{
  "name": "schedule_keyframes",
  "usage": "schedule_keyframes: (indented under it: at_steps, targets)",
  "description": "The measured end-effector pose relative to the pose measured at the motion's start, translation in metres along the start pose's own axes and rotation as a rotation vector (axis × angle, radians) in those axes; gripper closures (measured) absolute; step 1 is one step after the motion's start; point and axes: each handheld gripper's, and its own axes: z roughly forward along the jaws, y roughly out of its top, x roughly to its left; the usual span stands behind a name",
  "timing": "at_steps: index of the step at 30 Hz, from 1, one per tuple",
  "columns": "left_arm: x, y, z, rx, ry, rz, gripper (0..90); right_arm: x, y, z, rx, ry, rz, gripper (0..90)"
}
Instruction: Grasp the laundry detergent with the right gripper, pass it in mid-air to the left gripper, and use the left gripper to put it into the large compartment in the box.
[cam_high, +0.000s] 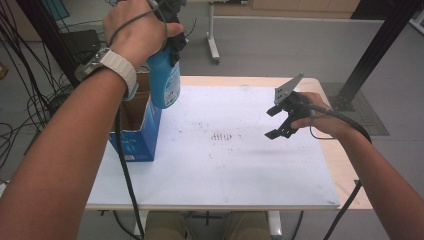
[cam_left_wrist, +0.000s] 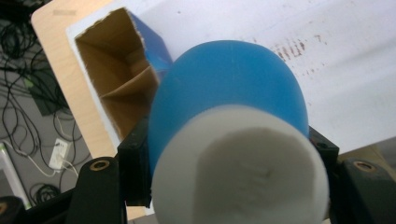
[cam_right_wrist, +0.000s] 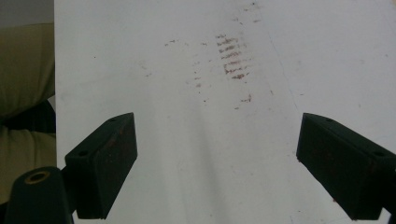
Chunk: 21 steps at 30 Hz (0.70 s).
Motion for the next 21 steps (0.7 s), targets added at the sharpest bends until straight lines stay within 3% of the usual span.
schedule_keyframes:
  at_steps: [3,10,21]
  targets:
    - [0.008,-0.001,0.000,0.006,0.009,-0.017,37.1,0.000,0.000,0.001,0.002,0.001,0.000,12.6]
    - [0.030,-0.005,0.001,0.007,0.020,-0.108,37.0,-0.001,-0.004,0.001,0.002,0.000,0.010,12.6]
    - [0.057,-0.013,0.014,0.024,0.031,-0.215,37.1,-0.002,-0.007,0.003,0.003,0.001,0.020,12.6]
